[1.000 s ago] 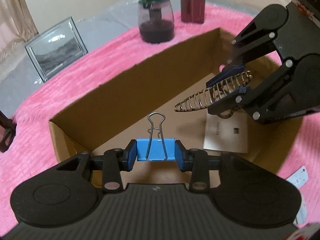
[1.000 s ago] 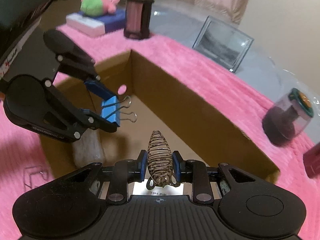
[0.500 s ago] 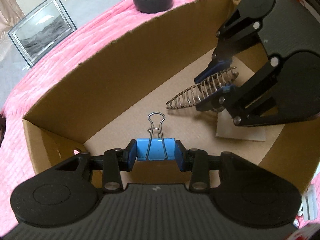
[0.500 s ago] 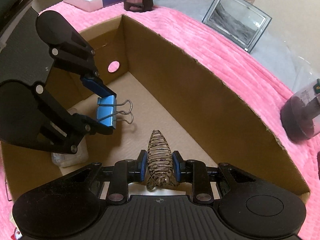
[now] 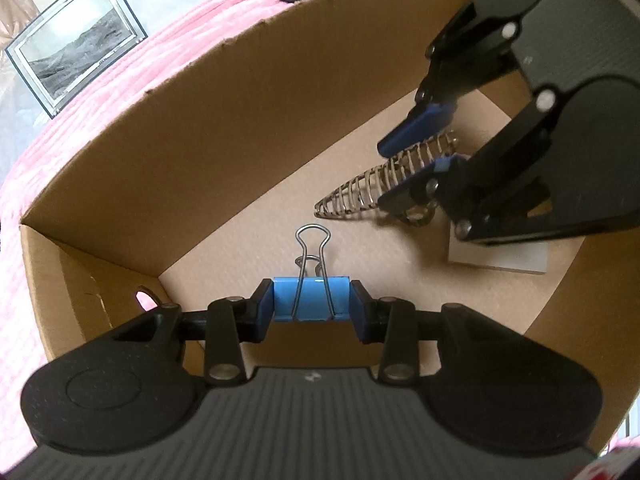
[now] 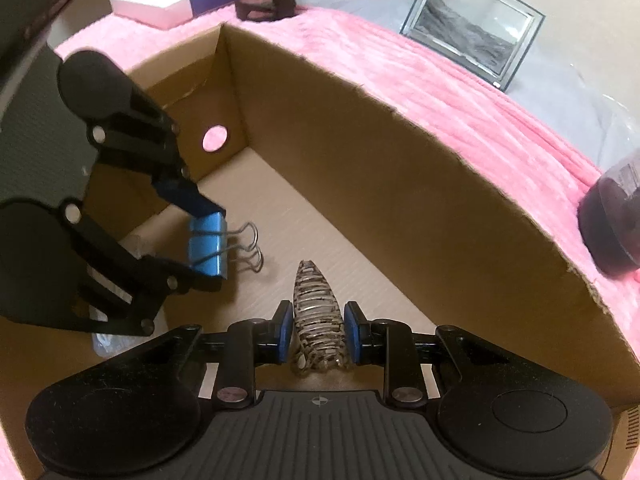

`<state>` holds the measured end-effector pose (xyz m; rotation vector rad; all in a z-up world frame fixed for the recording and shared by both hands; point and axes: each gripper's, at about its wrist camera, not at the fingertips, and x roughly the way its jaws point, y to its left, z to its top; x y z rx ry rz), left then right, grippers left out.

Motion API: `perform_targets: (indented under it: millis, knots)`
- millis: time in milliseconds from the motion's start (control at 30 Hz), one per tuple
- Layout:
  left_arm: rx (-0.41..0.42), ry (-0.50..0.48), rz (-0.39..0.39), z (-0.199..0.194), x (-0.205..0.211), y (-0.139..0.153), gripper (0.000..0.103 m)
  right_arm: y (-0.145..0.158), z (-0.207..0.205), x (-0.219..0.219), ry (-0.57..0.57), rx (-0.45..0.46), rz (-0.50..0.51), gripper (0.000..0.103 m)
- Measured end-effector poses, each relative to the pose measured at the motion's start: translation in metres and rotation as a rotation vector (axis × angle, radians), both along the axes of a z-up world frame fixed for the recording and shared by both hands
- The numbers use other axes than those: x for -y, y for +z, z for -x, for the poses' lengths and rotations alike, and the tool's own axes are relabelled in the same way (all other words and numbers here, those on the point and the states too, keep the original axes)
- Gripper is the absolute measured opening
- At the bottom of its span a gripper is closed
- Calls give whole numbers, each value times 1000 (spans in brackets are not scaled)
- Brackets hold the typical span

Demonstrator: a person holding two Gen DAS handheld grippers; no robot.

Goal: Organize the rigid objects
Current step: 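Open the right tool to drop the spiral while the left tool releases the clip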

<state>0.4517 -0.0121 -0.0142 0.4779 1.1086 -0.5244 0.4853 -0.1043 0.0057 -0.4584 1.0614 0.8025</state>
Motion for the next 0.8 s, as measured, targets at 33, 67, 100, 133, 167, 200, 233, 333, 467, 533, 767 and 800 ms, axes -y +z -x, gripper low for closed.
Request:
perform_targets:
  millis: [33,67,100,133,167,200,233,333,467,533,767,800]
  knots:
    - [-1,0,-4,0,0,-1,34,2,1,1,3,5,3,24]
    - [-2,0,-10,1,0,-2,35,3,2,2,8,10,6,24]
    - [-4,1,-14,0,0,-3,35,4,4,2,13,17,8,24]
    - [-5,2,-20,-2,0,-3,35,6,5,3,11,22,10,24]
    - [-5,0,-28,-1,1,-3,35,7,5,5,4,26,9,25]
    - [-6,-5,-35,-2,2,-4,35,8,5,6,-2,27,6,26]
    - [-8,-7,-40,0,3,-1,35,11,8,8,-5,33,1,28]
    - [-8,-12,-57,-1,5,-2,35,17,12,14,-14,43,-3,31]
    - [-14,-4,-68,-3,7,-6,35,26,17,22,-30,57,-16,35]
    - [-10,-1,-78,-4,7,-8,35,31,19,26,-41,56,-25,36]
    - [15,31,-39,2,3,3,35,50,29,38,-75,80,-61,37]
    - [28,39,-25,4,2,8,35,53,32,40,-82,84,-72,37]
